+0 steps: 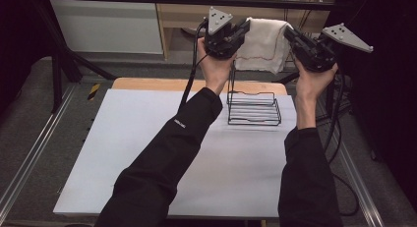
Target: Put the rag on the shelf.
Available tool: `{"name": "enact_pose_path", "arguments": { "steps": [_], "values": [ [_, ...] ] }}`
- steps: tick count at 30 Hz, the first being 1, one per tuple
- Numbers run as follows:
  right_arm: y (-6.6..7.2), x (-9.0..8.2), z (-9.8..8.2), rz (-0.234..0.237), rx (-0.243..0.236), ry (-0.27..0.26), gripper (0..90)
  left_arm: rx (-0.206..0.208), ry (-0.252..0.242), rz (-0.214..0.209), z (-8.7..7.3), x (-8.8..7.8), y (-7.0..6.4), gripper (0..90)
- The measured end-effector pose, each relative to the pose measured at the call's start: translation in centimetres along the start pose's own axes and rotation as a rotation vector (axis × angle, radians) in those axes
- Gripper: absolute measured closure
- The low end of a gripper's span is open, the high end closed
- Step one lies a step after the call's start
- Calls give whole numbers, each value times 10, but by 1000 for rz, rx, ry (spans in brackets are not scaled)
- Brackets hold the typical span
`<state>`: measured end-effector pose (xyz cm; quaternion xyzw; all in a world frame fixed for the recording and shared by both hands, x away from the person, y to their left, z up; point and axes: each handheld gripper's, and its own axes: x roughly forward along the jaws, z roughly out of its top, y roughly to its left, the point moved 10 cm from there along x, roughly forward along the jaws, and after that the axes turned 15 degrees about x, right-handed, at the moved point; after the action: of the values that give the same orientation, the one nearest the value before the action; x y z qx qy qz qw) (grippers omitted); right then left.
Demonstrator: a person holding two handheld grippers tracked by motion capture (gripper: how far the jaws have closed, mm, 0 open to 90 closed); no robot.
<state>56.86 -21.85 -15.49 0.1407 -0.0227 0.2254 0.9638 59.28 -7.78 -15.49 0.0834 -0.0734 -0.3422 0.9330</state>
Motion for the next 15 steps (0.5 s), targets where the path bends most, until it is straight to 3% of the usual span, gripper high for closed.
{"name": "enact_pose_path", "arguments": {
  "steps": [15],
  "values": [
    [-14, 28, -9, -4, 22, 31, 821, 22, 36, 30, -12, 18, 14, 838]
  ]
}}
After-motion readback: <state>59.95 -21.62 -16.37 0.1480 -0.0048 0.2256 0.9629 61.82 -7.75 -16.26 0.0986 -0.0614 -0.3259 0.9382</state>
